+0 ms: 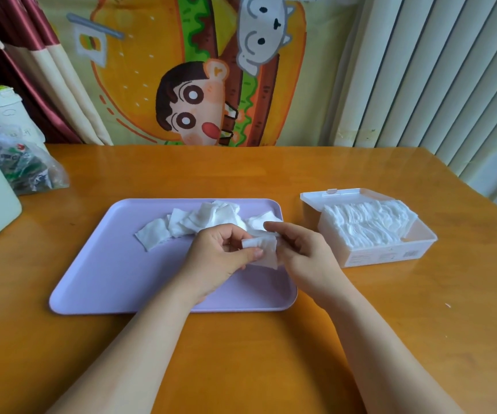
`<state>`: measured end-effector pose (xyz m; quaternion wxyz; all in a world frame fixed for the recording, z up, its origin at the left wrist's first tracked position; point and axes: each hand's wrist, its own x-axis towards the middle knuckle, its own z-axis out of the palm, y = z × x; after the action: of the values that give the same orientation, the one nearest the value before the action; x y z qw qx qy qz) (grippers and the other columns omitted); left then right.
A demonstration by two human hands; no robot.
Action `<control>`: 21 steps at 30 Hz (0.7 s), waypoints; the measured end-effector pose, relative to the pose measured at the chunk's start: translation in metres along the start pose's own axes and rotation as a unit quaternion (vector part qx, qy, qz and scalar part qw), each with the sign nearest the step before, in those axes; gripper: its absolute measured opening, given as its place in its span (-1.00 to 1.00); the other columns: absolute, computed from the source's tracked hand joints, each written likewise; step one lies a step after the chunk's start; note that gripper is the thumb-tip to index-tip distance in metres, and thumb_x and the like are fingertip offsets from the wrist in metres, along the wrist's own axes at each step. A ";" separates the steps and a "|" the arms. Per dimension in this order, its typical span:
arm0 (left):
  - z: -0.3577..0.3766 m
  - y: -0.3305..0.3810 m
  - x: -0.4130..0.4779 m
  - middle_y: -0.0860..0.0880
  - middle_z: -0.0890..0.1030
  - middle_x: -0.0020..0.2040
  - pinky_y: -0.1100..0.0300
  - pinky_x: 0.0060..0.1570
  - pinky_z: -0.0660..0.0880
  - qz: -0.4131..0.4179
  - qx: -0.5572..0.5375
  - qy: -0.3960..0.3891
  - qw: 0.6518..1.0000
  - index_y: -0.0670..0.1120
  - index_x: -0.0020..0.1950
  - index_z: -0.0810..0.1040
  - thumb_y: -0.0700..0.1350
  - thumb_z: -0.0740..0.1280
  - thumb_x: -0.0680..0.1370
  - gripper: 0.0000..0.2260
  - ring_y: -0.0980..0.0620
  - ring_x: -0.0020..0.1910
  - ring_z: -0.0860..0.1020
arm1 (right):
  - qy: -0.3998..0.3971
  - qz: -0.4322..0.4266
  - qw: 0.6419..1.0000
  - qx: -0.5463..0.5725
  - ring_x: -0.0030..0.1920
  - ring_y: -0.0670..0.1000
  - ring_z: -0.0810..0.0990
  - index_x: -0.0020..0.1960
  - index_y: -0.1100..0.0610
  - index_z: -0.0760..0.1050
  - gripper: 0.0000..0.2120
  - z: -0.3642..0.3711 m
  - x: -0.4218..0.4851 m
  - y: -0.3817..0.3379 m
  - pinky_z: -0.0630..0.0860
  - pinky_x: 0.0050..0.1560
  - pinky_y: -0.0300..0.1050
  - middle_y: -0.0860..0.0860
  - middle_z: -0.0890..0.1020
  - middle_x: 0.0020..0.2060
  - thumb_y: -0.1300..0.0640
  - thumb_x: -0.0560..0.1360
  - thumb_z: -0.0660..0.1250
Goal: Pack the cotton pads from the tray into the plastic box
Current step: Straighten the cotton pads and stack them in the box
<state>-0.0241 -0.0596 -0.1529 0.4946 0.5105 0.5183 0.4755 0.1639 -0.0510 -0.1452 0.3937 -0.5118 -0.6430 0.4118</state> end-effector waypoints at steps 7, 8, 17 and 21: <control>0.005 -0.002 0.004 -0.10 0.58 -0.31 0.19 -0.41 0.46 0.010 0.042 0.039 0.998 -0.15 -0.10 0.55 -0.29 0.54 0.49 -0.82 -0.01 -0.42 0.52 | 0.002 -0.008 1.000 -0.027 -0.10 -0.24 0.64 0.37 0.03 0.59 -0.61 0.006 -0.001 0.001 0.50 -0.01 -0.32 -0.22 0.67 -0.10 0.03 0.56 0.52; 0.005 -0.002 0.005 -0.10 0.61 -0.29 0.18 -0.38 0.48 0.017 0.058 0.039 0.997 -0.13 -0.08 0.56 -0.27 0.52 0.52 -0.85 0.00 -0.40 0.54 | 0.032 -0.011 0.999 -0.038 -0.11 -0.24 0.64 0.34 0.04 0.61 -0.64 0.007 0.000 0.002 0.50 -0.04 -0.33 -0.21 0.69 -0.09 0.06 0.56 0.51; 0.025 0.006 0.058 -0.03 0.59 0.33 0.20 0.13 0.40 0.099 0.400 0.083 0.907 -0.08 0.33 0.59 -0.05 0.39 0.61 -0.70 -0.05 0.21 0.56 | 0.224 -0.017 0.974 -0.023 0.32 -0.10 0.59 0.51 0.07 0.46 -0.52 0.009 0.002 0.008 0.46 0.39 -0.23 -0.04 0.64 0.32 0.31 0.61 0.26; 0.033 0.014 0.068 -0.02 0.56 -0.02 0.09 -0.14 0.34 0.052 0.506 0.034 0.860 0.01 -0.12 0.42 0.07 0.35 0.60 -0.80 -0.12 0.04 0.52 | 0.232 -0.010 0.972 -0.029 0.36 0.04 0.58 0.51 0.10 0.45 -0.50 0.008 0.004 0.009 0.32 0.32 -0.49 0.03 0.63 0.34 0.34 0.60 0.22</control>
<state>0.0100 0.0081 -0.1432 0.1245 0.7001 0.6771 0.1895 0.1591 -0.0468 -0.1559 0.5213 -0.5979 -0.5511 0.2588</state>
